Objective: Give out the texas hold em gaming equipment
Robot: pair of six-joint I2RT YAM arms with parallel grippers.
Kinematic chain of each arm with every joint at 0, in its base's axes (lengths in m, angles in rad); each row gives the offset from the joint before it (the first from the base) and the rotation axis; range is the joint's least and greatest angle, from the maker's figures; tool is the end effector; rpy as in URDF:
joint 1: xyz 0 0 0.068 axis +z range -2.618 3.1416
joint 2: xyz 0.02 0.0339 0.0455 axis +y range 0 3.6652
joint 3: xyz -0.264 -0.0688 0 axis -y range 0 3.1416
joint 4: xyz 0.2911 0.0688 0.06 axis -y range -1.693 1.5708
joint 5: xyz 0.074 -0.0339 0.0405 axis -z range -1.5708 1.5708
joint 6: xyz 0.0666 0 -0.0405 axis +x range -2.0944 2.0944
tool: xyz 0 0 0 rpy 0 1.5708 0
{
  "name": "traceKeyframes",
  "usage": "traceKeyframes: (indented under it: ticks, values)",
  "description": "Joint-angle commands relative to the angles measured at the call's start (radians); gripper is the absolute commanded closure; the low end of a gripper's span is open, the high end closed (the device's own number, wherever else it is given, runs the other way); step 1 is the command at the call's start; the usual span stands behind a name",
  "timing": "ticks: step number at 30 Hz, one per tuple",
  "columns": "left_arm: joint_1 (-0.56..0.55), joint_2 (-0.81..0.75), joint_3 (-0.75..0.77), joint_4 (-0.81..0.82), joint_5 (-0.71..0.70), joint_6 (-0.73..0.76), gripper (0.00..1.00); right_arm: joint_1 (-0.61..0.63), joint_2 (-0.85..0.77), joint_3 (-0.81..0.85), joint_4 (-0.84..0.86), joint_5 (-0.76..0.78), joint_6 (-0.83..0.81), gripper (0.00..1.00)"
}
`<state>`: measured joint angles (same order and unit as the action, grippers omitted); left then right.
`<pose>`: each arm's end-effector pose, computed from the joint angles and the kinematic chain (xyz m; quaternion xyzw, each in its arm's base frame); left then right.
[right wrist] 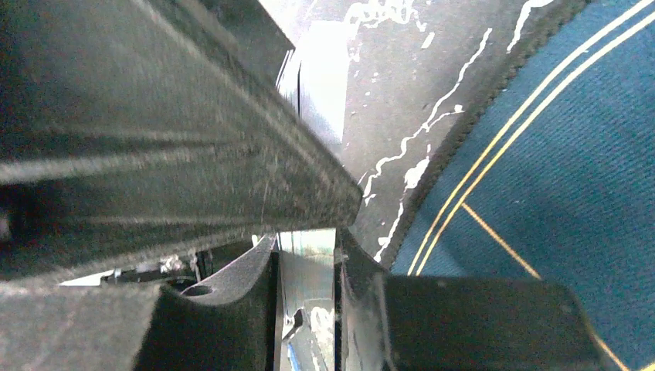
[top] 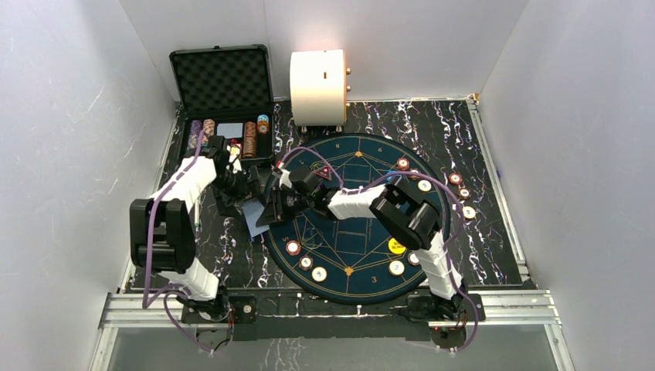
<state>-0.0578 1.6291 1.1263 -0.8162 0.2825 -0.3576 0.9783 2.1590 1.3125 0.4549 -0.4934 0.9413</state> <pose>0.3521 -0.0390 0.1557 -0.1292 0.9738 -0.1623 0.0928 0.2681 0.4547 0.1042 -0.1507 0.8033 0.5581 0.1431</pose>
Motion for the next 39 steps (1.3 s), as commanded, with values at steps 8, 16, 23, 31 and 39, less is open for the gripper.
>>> traceKeyframes:
  ticks: [8, 16, 23, 31, 39]
  values:
    - [0.004, -0.447, -0.073, 0.179, 0.135, 0.061, 0.02, -0.178, -0.312, -0.039, -0.448, -0.426, -0.433, 1.0]
    - [-0.163, -0.598, -0.265, 0.568, 0.637, 0.113, 0.02, -0.328, -0.57, -0.062, -1.108, -0.511, -0.805, 1.0]
    - [-0.31, -0.466, -0.26, 0.735, 0.928, 0.077, 0.02, -0.334, -0.703, -0.093, -1.202, -0.585, -0.881, 1.0]
    - [-0.385, -0.388, -0.23, 0.736, 1.001, 0.023, 0.04, -0.325, -0.727, -0.142, -1.165, -0.657, -0.878, 1.0]
    - [-0.462, -0.343, -0.259, 0.745, 0.996, -0.062, 0.39, -0.311, -0.66, -0.086, -1.228, -0.663, -0.937, 1.0]
